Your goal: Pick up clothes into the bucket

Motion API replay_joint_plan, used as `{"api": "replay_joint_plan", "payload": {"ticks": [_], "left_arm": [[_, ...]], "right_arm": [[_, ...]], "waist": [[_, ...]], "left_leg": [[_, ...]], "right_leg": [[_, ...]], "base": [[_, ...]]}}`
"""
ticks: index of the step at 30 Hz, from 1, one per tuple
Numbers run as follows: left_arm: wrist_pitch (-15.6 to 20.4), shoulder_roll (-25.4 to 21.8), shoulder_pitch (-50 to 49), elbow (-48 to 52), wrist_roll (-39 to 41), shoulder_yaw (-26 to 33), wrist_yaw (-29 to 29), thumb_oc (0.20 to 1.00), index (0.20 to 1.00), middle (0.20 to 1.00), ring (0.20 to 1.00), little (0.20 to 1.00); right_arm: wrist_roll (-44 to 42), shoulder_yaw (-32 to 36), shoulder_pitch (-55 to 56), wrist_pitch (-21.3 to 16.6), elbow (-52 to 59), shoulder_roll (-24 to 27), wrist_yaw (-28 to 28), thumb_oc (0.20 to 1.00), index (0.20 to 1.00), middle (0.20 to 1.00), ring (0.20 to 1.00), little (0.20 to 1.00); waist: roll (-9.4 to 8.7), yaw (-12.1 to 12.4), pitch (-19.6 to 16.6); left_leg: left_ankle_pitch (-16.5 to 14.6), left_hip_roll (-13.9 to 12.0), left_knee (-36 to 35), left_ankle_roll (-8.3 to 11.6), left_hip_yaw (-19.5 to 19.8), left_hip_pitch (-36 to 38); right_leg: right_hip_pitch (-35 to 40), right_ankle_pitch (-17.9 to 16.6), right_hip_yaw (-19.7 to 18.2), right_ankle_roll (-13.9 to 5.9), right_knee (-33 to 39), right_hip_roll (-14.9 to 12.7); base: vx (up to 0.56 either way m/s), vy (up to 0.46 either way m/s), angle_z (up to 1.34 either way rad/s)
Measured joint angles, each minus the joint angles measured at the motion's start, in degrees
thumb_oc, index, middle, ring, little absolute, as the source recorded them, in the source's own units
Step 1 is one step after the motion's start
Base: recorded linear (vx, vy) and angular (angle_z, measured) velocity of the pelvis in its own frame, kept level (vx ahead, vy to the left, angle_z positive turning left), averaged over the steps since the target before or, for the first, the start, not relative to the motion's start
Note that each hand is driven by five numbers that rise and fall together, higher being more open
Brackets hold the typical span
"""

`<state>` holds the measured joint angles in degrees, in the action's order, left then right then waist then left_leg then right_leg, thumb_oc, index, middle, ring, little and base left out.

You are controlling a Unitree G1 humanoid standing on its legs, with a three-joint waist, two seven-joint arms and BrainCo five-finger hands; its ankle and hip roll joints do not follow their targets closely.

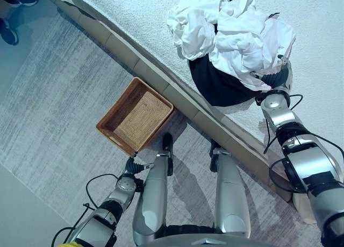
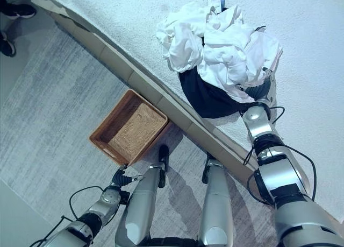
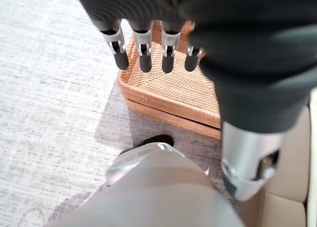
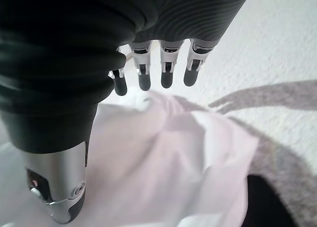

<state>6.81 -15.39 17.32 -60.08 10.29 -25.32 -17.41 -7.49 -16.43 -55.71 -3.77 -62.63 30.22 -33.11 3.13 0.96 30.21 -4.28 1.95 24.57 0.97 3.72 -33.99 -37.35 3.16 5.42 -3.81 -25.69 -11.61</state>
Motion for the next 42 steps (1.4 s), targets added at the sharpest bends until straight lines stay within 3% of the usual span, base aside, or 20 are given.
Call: {"api": "replay_joint_plan", "payload": {"ticks": [6,12,17,23,28,30,33,37,42], "left_arm": [[0.0,0.37,1.33,0.5,0.04,-0.73,-0.1,1.0,1.0,1.0,1.0,1.0],[0.25,1.43,2.61,1.51,0.04,-2.28,-0.14,1.0,1.0,1.0,1.0,1.0],[0.23,1.76,2.57,2.28,-0.01,-2.64,-0.07,1.0,1.0,1.0,1.0,1.0],[0.04,0.29,1.53,3.88,-0.07,-1.27,0.35,1.0,1.0,1.0,1.0,1.0],[0.31,-3.96,0.49,14.89,0.57,0.86,1.24,1.0,1.0,1.0,1.0,1.0],[0.74,-5.17,0.25,17.9,1.3,2.22,1.4,1.0,1.0,1.0,1.0,1.0],[0.73,-7.44,0.16,25.58,4.49,2.68,2.28,1.0,1.0,1.0,1.0,1.0],[1.68,-11.14,2.21,41.04,8.79,5.65,2.92,1.0,1.0,1.0,1.0,1.0],[0.91,-14.5,10.98,47.2,11.26,4.85,3.77,1.0,1.0,1.0,1.0,1.0]], "right_arm": [[-5.02,0.11,-3.11,-0.7,0.49,-0.18,-0.28,0.2,0.2,0.2,0.2,0.2],[-5.12,0.04,-2.84,-1.91,9.2,0.32,-1.55,0.2,0.2,0.2,0.2,0.2],[-4.9,0.04,-2.7,-2.56,16.76,4.15,-2.33,0.2,0.2,0.2,0.2,0.2],[-3.64,1.17,-2.72,-2.56,26.63,10.89,-2.56,0.2,0.2,0.2,0.2,0.2],[-2.24,3.94,-2.69,-2.62,33.57,16.61,-3.04,0.2,0.2,0.2,0.2,0.2],[-2.12,4.33,-2.44,-2.62,34.71,16.65,-3.11,0.2,0.2,0.2,0.2,0.2],[-2.11,4.4,-2.55,-2.47,35.26,17.87,-2.04,0.2,0.2,0.2,0.2,0.2],[-2.42,2.81,-2.07,-2.08,36.98,19.64,2.91,0.2,0.2,0.2,0.2,0.2],[-5.78,-1.88,0.53,-1.1,40.93,20.59,10.27,0.2,0.2,0.2,0.2,0.2]], "waist": [[-0.01,-0.04,0.0],[-0.24,-0.26,0.08],[-0.96,-0.34,-0.02],[-3.3,-1.54,-0.41],[-5.34,-1.42,-1.48],[-6.19,-1.99,-4.0],[-6.9,-1.75,-4.57],[-7.09,-2.42,-7.44],[-6.98,-4.26,-10.43]], "left_leg": [[0.28,0.72,0.08,0.3,0.08,-0.24],[0.3,0.76,-0.42,0.27,0.14,1.72],[0.29,0.55,-1.86,0.26,-0.36,4.31],[0.28,-0.03,-3.0,0.23,-1.57,7.13],[0.77,-0.63,-5.95,-0.36,-3.56,11.88],[0.9,-0.66,-7.44,-0.5,-4.14,12.79],[1.99,-0.65,-10.49,-0.23,-5.08,16.71],[2.96,-0.52,-14.92,0.01,-5.54,21.28],[3.39,-0.94,-18.43,0.28,-5.62,26.78]], "right_leg": [[0.06,-0.81,-0.01,-0.34,-0.1,-0.69],[2.1,-1.24,-0.11,-0.1,0.81,-0.61],[4.58,-1.9,-0.3,-0.32,2.74,-0.27],[7.94,-3.93,-1.29,-0.77,6.67,0.59],[13.48,-7.35,-2.27,-1.41,13.35,1.46],[14.43,-8.02,-2.58,-1.97,15.56,1.49],[18.17,-9.84,-2.98,-2.2,19.12,1.61],[22.3,-10.79,-3.02,-2.52,23.07,1.61],[27.5,-10.82,-2.58,-2.54,25.73,2.11]], "base": [[0.02,0.006,0.04],[0.0,0.001,-0.01],[0.01,0.011,-0.06],[0.01,0.004,-0.14],[0.02,-0.014,-0.18],[0.04,-0.03,-0.18],[0.05,-0.026,-0.14],[0.04,-0.017,-0.04],[0.04,-0.023,-0.02]]}}
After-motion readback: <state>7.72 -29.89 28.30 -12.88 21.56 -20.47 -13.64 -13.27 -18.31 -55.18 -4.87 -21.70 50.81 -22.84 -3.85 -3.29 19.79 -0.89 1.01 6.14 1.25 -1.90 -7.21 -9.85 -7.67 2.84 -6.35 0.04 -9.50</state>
